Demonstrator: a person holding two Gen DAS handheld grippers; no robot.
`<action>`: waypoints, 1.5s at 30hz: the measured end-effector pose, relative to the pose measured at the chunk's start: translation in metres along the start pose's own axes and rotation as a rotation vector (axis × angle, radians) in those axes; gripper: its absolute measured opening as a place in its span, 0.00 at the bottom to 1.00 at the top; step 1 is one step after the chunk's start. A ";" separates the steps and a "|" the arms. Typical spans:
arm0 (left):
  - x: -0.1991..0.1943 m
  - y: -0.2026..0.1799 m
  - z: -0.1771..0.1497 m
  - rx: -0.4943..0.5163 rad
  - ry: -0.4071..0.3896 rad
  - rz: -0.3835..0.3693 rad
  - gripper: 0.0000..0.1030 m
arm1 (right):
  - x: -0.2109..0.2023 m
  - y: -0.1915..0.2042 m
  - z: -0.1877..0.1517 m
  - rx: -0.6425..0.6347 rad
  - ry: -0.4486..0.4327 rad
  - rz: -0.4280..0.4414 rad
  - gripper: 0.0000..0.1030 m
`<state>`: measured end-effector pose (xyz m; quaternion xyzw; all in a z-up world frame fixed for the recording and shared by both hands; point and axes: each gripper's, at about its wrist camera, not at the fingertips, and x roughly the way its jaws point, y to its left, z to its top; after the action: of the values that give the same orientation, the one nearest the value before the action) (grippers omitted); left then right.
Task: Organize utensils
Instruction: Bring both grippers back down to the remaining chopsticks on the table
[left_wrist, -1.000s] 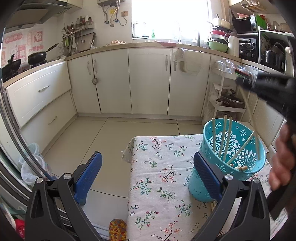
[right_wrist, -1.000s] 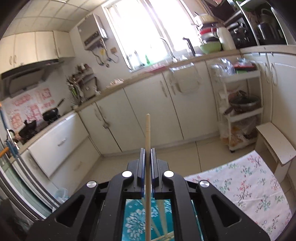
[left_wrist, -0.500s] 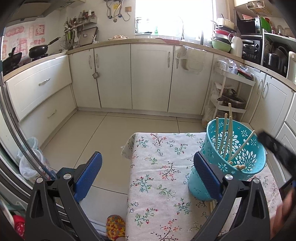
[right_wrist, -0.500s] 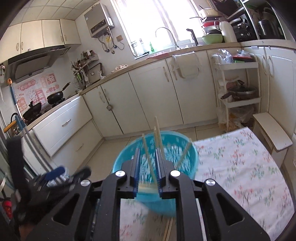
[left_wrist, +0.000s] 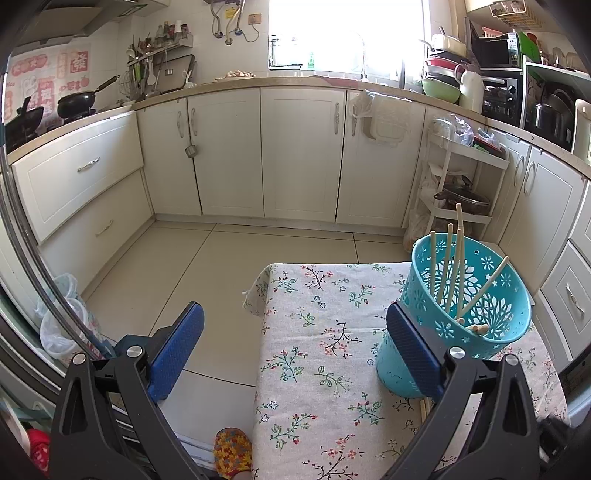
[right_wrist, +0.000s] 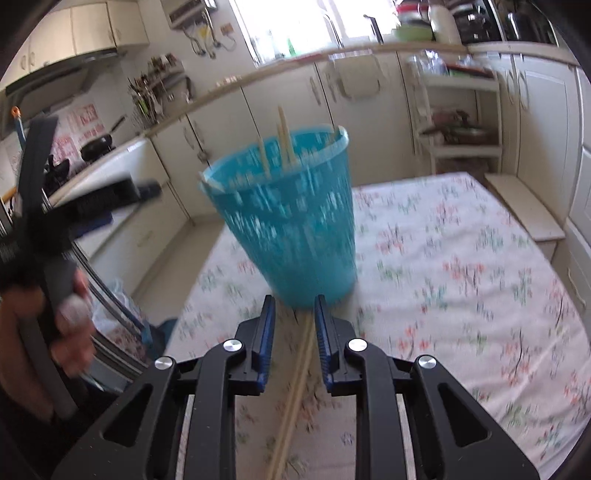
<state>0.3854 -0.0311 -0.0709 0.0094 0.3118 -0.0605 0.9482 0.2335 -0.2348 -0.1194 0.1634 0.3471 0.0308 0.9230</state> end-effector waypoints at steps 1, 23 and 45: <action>0.000 0.000 0.000 -0.001 0.001 0.000 0.92 | 0.003 -0.001 -0.005 -0.002 0.020 -0.004 0.22; -0.001 0.000 0.001 0.000 0.003 -0.008 0.92 | 0.043 0.001 -0.052 -0.066 0.221 -0.080 0.22; 0.001 -0.001 -0.001 0.016 0.010 -0.010 0.92 | 0.047 0.001 -0.051 -0.072 0.219 -0.089 0.24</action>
<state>0.3856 -0.0322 -0.0725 0.0157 0.3160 -0.0678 0.9462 0.2362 -0.2115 -0.1843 0.1103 0.4515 0.0200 0.8852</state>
